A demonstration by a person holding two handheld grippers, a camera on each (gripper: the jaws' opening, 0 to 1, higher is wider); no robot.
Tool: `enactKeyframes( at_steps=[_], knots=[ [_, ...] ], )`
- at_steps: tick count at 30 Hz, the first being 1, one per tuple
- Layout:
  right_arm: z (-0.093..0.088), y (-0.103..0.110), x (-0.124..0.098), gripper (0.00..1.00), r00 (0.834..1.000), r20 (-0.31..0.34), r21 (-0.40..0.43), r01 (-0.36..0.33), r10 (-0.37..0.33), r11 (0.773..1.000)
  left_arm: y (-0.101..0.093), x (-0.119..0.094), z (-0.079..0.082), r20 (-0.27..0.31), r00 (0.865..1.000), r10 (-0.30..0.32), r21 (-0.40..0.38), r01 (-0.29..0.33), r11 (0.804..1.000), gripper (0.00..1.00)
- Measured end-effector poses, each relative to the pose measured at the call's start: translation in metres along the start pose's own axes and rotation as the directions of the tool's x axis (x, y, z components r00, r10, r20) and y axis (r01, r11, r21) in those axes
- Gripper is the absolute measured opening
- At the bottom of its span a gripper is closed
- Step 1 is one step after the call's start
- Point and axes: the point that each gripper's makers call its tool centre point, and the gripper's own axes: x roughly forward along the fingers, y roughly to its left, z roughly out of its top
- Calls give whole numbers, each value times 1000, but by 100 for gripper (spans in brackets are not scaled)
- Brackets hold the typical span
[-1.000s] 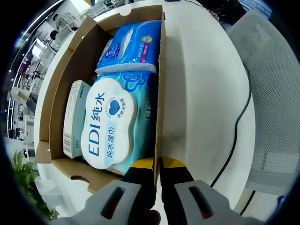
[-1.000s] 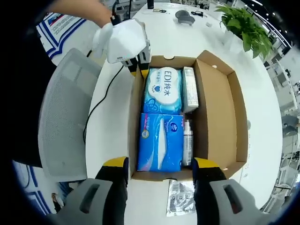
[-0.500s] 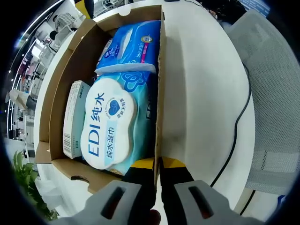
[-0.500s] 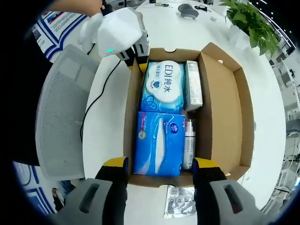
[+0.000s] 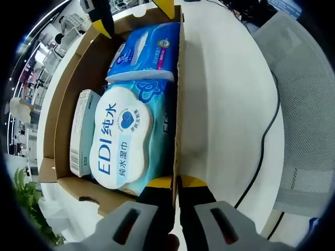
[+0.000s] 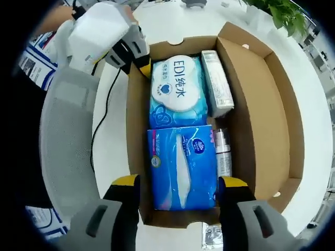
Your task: Operate the shoe box by opening the lid, removing the specified soft item, and placing it in the target area until the item is outside and the box remains undamaged.
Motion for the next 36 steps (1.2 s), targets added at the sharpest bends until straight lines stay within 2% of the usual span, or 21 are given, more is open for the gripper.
enactKeyframes(
  at_steps=[8, 14, 24, 36],
  knots=[
    [-8, -8, 15, 60, 1000, -22, 21, -6, 7, 1000, -1, 1, 0, 2, 1000, 3, -2, -3, 1000, 1],
    [-6, -7, 18, 67, 999, -12, 55, -31, 32, 998, -2, 1, 0, 3, 1000, 4, 0, -4, 1000, 1],
    [-7, -4, 33, 64, 998, -38, 68, -41, 43, 997, -2, 1, 0, 2, 1000, 4, 1, -4, 1000, 1],
    [-12, -9, 56, 63, 996, -86, 64, -2, 7, 998, -2, 1, 1, 5, 1000, 8, -1, -8, 1000, 1]
  ],
)
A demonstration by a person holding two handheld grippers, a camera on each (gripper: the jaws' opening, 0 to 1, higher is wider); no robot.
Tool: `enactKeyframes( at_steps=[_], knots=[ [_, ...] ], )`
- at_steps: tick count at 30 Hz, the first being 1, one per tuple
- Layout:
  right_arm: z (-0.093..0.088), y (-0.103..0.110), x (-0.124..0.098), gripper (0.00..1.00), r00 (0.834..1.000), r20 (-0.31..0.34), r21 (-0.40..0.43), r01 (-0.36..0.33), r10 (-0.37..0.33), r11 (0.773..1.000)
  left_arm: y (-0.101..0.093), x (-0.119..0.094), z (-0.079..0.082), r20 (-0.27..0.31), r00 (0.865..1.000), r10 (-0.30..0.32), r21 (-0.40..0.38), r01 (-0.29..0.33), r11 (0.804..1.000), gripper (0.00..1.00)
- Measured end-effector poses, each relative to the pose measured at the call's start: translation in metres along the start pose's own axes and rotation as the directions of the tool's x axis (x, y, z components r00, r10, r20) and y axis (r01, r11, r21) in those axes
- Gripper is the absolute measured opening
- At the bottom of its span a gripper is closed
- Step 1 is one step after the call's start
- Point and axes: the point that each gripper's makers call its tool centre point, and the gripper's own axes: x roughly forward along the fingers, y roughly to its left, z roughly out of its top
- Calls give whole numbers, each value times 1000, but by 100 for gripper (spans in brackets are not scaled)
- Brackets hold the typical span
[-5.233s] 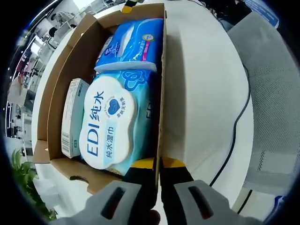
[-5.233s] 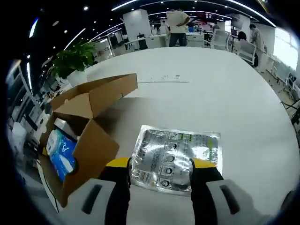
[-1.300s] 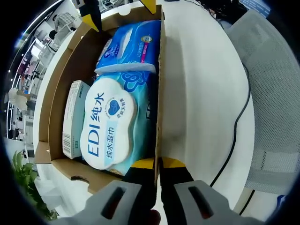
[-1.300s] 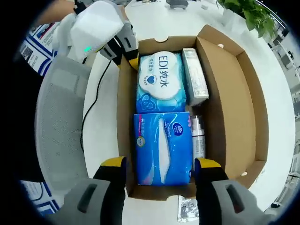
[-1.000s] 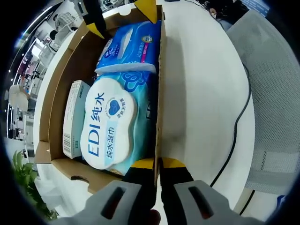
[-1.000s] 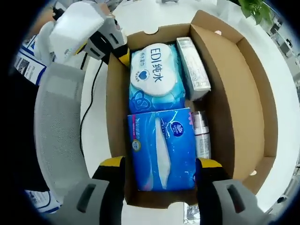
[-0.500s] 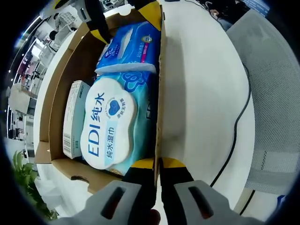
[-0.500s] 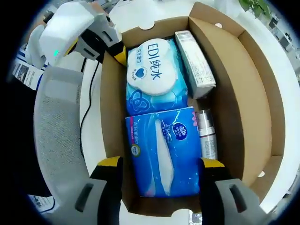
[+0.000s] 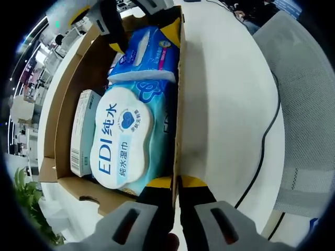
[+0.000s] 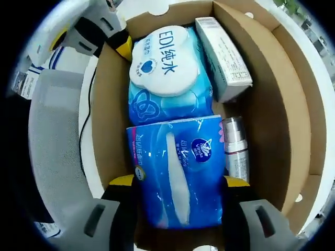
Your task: Operate the shoe box by opening the lid, removing the specified soft item, and placing it in the target area until the item is outside and the box remains undamaged.
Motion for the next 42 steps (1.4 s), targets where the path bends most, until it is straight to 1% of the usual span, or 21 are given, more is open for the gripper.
enactKeyframes(
  at_steps=[3, 6, 8, 11, 12, 13, 14, 16, 18, 20, 23, 29, 36, 39, 40, 42],
  knots=[
    [0, -2, 5, 64, 1000, 9, 6, 6, -6, 1000, 0, 0, 0, 0, 1000, -2, 1, 2, 1000, 1],
    [1, -4, 8, 65, 1000, 8, 4, -4, 3, 1000, 1, 0, -1, -4, 1000, -6, -1, 6, 1000, 1],
    [1, -5, 10, 66, 1000, 2, 3, -20, 20, 1000, 1, 0, -1, -4, 1000, -7, 0, 7, 1000, 1],
    [2, -5, 14, 67, 999, 11, 6, -40, 40, 999, 1, 0, -1, -4, 1000, -6, 2, 6, 1000, 1],
    [2, -4, 13, 67, 999, 16, 19, -49, 49, 999, 1, 0, -1, -4, 1000, -6, 2, 6, 1000, 1],
    [2, -3, 12, 68, 999, 24, 5, -44, 44, 999, 1, 0, -1, -3, 1000, -6, 0, 6, 1000, 1],
    [2, -3, 13, 68, 999, 18, 9, -48, 48, 999, 1, 0, -1, -3, 1000, -5, 1, 5, 1000, 1],
    [2, -5, 13, 68, 999, -8, 3, -47, 47, 999, 1, 0, -1, -6, 1000, -7, 1, 7, 1000, 1],
    [2, -9, 12, 67, 999, -24, 1, -42, 42, 999, 9, -2, 1, -6, 1000, -8, 0, 8, 1000, 1],
    [1, -12, 11, 67, 999, -36, 5, -31, 31, 1000, 12, -4, 2, -6, 1000, -9, 0, 9, 1000, 1],
    [0, -15, 8, 67, 999, -30, 7, -26, 27, 1000, 16, -5, 3, -8, 1000, -11, -1, 11, 1000, 1],
    [3, -20, 7, 67, 1000, -25, 16, 7, -7, 1000, 20, -7, 2, -9, 1000, -9, -5, 9, 1000, 1],
    [3, -20, 1, 60, 1000, -29, 8, 9, -9, 1000, 20, -7, 2, -8, 1000, -7, -7, 7, 1000, 1],
    [4, -20, -2, 55, 1000, -27, 3, 11, -11, 1000, 18, -7, 2, -8, 1000, -6, -7, 6, 1000, 1],
    [4, -18, -5, 53, 999, -34, -18, 8, -9, 1000, 18, -7, 2, -5, 1000, -5, -4, 5, 1000, 1],
    [3, -18, -6, 50, 999, -34, -15, 8, -9, 1000, 18, -7, 2, -5, 1000, -6, -2, 6, 1000, 1]
  ],
)
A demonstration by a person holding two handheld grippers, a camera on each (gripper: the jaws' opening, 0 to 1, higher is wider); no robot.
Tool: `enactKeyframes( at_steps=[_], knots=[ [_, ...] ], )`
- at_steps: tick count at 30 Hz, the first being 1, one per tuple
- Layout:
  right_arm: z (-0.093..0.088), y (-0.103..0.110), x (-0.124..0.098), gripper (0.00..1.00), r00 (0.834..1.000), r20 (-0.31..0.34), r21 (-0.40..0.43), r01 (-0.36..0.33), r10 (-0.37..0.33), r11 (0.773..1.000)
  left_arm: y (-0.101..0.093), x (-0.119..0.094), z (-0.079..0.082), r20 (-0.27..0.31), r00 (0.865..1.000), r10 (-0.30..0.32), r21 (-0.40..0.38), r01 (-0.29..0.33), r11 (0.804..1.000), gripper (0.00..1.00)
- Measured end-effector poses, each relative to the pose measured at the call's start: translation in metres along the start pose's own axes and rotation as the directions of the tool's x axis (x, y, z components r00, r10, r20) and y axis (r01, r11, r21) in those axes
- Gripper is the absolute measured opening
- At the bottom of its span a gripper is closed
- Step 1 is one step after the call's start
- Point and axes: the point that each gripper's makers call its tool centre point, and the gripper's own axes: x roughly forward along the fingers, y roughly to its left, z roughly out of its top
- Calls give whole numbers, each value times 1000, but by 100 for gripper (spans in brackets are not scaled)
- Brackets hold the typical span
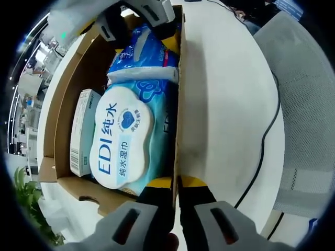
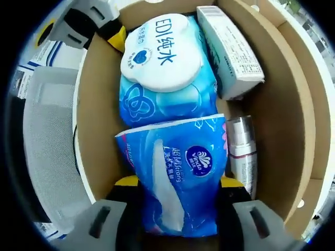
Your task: Operate the shoe box by opening the lid, removing the specified soft item, and placing it in the target area until the item is outside and the box remains undamaged.
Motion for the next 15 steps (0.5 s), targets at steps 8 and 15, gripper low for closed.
enactKeyframes(
  at_steps=[8, 15],
  knots=[
    [-2, 7, -7, 48, 1000, 21, -13, -5, 6, 1000, -3, 1, 0, 2, 1000, 4, 2, -4, 1000, 1],
    [0, 10, -12, 48, 999, 44, -14, 11, -10, 1000, -4, 1, 0, 0, 1000, 0, 2, 0, 1000, 1]
  ],
)
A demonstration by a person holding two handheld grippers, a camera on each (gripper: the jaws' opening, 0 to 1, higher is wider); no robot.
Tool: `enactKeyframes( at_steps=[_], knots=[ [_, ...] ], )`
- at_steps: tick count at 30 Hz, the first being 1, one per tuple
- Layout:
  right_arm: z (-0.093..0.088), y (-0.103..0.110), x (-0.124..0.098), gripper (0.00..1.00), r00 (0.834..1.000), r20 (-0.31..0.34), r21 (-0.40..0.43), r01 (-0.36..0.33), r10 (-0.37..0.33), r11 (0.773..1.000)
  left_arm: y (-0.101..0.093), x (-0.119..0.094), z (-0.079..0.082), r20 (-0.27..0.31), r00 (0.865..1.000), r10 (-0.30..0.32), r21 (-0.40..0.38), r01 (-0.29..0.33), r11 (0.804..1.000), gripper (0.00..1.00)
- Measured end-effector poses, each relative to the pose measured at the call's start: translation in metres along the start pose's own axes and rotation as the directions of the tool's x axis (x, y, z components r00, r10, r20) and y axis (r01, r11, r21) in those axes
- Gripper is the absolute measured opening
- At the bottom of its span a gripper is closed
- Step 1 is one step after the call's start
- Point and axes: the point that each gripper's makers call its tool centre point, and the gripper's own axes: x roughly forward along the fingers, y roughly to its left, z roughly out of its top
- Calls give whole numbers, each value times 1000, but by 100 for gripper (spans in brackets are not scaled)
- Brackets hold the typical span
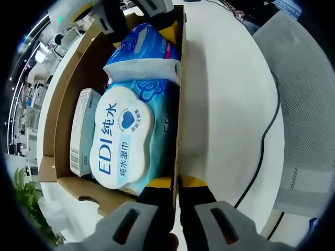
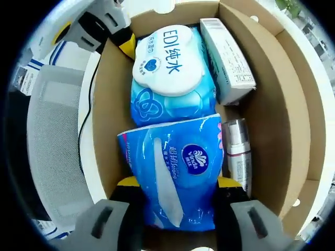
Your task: Operate the shoe box by opening the lid, removing the specified soft item, and placing it in the target area until the item is outside and the box remains undamaged.
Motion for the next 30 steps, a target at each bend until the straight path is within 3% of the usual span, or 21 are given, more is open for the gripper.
enactKeyframes(
  at_steps=[7, 11, 15, 18, 23, 26, 30],
  knots=[
    [0, 4, -2, 48, 999, 26, -26, 32, -32, 999, -1, 1, 1, -2, 1000, 4, 0, -4, 1000, 1],
    [1, 4, -8, 48, 990, 138, -28, 24, -20, 999, -1, 1, 1, -4, 1000, 2, -4, -2, 1000, 1],
    [3, 5, -15, 48, 983, 182, -33, 13, -7, 999, -1, 1, 1, -1, 1000, 4, -2, -4, 1000, 1],
    [16, 6, -22, 48, 962, 273, -9, -6, 9, 1000, -1, 0, 0, -2, 1000, 5, -2, -5, 1000, 2],
    [9, 4, -27, 49, 980, 200, -4, -6, 7, 1000, -1, 1, 1, -3, 1000, 2, 0, -2, 1000, 1],
    [10, 1, -32, 50, 983, 180, 55, 27, -36, 998, -1, 0, 1, -2, 1000, 4, 0, -4, 1000, 1],
    [11, 3, -35, 50, 989, 136, 17, 49, -51, 999, -1, 0, 1, -3, 1000, 3, -2, -3, 1000, 1]
  ],
)
